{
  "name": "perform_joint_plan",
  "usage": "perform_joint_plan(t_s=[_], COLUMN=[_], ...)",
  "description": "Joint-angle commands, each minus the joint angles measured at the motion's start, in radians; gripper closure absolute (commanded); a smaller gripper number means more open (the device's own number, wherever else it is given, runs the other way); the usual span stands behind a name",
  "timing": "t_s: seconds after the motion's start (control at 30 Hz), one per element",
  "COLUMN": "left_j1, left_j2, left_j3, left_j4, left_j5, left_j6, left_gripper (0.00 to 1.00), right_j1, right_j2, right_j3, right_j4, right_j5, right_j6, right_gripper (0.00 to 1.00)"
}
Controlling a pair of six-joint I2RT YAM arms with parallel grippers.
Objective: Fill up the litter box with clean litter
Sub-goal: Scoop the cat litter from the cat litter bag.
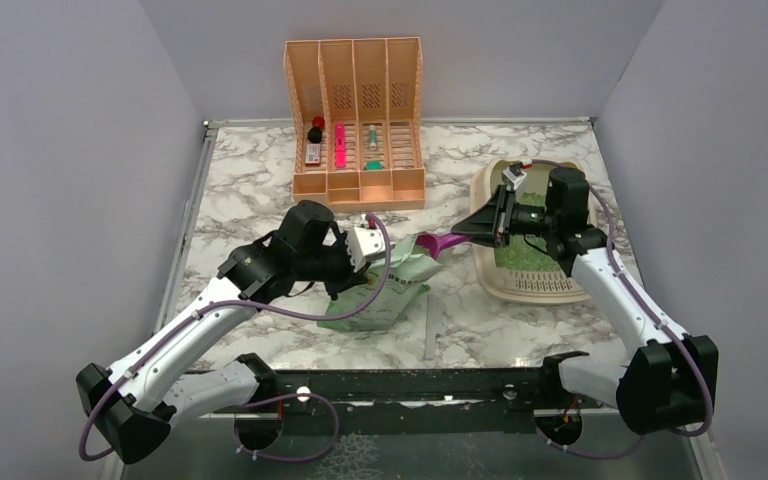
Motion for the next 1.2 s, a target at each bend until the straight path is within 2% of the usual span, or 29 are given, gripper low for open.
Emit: perform_joint_plan(t_s=[0.0,0.1,0.17,0.23,0.4,0.47,0.73,1.17], left_j1=[-0.002,-0.003,-0.002,-0.003,-0.003,-0.003,-0.003,-0.002], left_j2=[-0.049,-0.050,-0.049,-0.047,-0.046,-0.049,-0.062,-0.056], left_j3=[0.012,0.012,0.011,0.009,0.005,0.003,-0.011,-0.004], left_j4=[0.116,0.115,0.115,0.115,0.116,0.114,0.115,0.115], left_j5=[0.042,0.038,0.042,0.047,0.045,0.042,0.039,0.042], left_j6=[0.000,0.000,0.002,0.003,0.012,0.012,0.011,0.004], left_gripper=[1.00,1.00,1.00,1.00,1.00,1.00,1.00,1.00], right_j1=[-0.023,-0.031,-0.037,-0.041,-0.050,-0.068,-0.205,-0.214], right_j2=[0.041,0.049,0.046,0.036,0.015,0.004,-0.027,-0.018], right_j3=[0.088,0.134,0.128,0.091,-0.050,-0.077,-0.109,-0.116], right_j4=[-0.161,-0.275,-0.261,-0.185,0.160,0.215,0.169,0.112], right_j5=[-0.010,0.033,0.002,-0.036,-0.154,-0.173,-0.258,-0.239], right_j6=[-0.149,-0.228,-0.222,-0.162,0.095,0.139,0.113,0.062], right_gripper=[0.99,0.99,0.99,0.99,0.99,0.99,0.99,0.99])
